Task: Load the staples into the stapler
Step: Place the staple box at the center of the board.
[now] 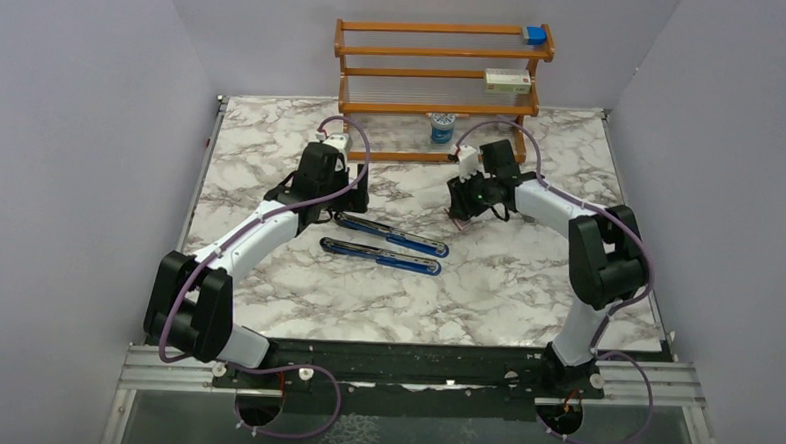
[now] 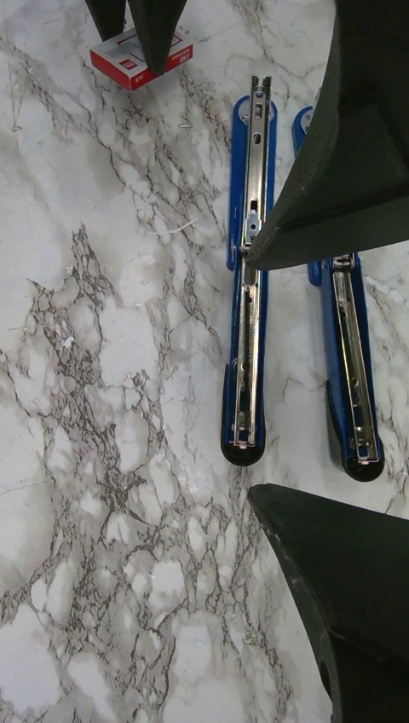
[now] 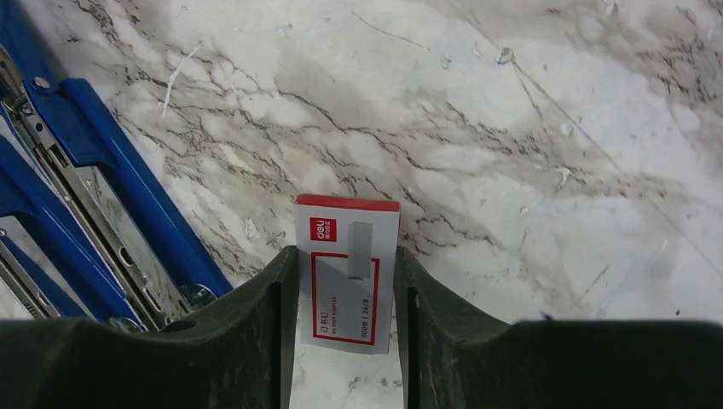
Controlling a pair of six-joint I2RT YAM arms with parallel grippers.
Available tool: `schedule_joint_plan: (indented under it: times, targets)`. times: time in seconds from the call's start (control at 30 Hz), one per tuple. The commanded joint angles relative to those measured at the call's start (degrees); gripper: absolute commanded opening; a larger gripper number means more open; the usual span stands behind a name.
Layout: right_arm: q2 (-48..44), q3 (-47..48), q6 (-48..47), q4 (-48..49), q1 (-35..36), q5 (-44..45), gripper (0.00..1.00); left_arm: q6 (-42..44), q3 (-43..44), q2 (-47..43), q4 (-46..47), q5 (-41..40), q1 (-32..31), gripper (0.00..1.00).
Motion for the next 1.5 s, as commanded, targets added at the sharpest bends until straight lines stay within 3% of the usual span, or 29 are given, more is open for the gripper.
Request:
schedule_joint_plan:
  times: [0.0,0.4,0.5,0.6,0.73,0.97,1.13,1.27,1.47]
  targets:
    - [4.0,6.0,-9.5,-6.2,0.2,-5.1,0.38,-0.8,0.5,0.5,1.6,1.0,0.5,0.99]
    - [12.6,13.1,-21.9,-15.0,5.7,1.8,0.42,-0.6,0.0,0.5,2.0,1.1,0.6,0.99]
    - [13.4,13.9,-22.3,-14.7,6.5,1.6,0.47,-0.6,-0.2,0.7,2.5,1.4,0.6,0.99]
    - [12.1,13.0,-20.3,-12.3,6.8,-0.4,0.60,-0.3,-0.3,0.8,2.6,1.6,0.6,0.99]
    - [7.4,9.2,-15.2,-5.6,6.8,-1.3,0.69,0.3,-0.4,0.5,2.8,1.5,0.6,0.99]
    - [-2.6,-1.4,1.9,7.5,6.5,9.4,0.74,0.4,0.8,0.7,2.9,1.5,0.8,0.99]
    - [-9.8,-10.1,14.1,11.0,6.2,13.8,0.73,-1.7,4.6,3.9,4.4,6.7,0.7,0.99]
    - [-11.7,-14.2,12.9,10.9,6.1,11.9,0.73,-3.6,8.8,9.3,5.5,11.6,-0.2,0.96]
    - [-9.3,-11.2,3.2,9.3,5.5,6.7,0.75,-5.2,15.9,17.4,5.6,14.8,-0.5,0.94]
